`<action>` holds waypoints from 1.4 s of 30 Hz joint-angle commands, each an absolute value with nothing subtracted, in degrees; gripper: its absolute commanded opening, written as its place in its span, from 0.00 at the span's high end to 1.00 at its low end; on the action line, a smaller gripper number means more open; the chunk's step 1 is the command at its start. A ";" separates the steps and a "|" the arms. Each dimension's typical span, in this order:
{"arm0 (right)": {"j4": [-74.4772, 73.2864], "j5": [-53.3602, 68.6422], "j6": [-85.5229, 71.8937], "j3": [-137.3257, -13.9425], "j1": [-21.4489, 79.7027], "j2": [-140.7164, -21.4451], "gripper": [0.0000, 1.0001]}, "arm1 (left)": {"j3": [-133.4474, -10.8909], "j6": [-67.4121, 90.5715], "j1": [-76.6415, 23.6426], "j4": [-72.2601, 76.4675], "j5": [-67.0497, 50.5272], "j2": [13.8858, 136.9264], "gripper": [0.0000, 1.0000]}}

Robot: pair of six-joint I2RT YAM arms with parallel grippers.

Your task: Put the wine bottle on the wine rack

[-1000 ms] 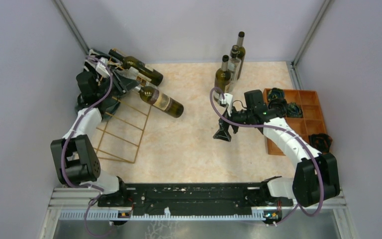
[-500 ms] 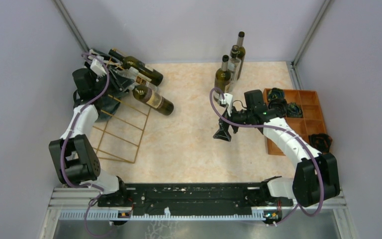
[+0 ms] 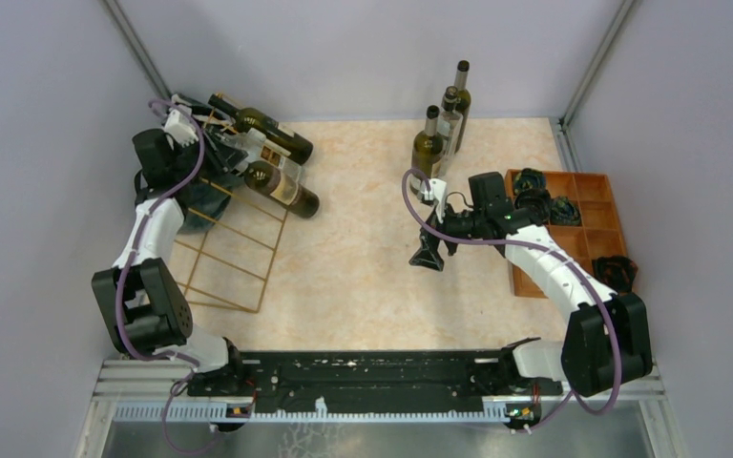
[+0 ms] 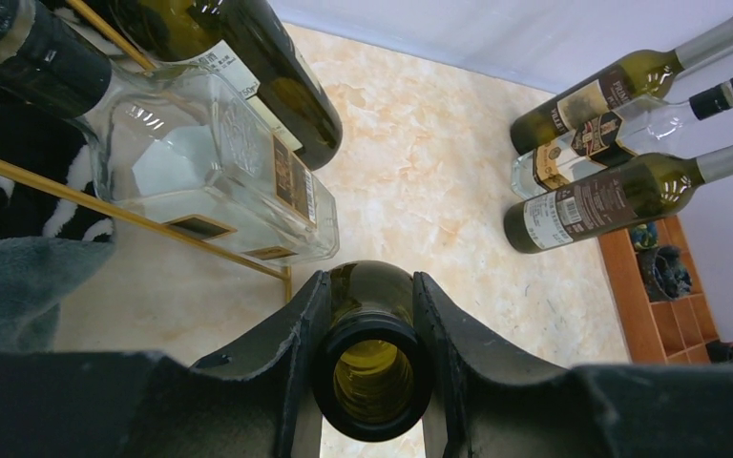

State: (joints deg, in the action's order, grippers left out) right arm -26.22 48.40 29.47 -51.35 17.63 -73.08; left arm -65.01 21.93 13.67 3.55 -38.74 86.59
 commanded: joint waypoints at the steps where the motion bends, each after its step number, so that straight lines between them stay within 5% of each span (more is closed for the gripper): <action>1: -24.79 48.93 30.55 -51.13 18.04 -71.02 0.02 | -69.03 21.65 14.31 5.23 -38.37 85.30 1.00; 42: -24.63 48.69 30.72 -50.98 18.37 -71.04 0.02 | -73.20 17.22 15.21 0.27 -31.95 85.18 1.00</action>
State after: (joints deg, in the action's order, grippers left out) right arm -26.20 48.03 29.65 -51.27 17.89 -73.08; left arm -68.93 16.40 14.85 -3.09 -29.93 84.31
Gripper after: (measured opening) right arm 0.984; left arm 0.405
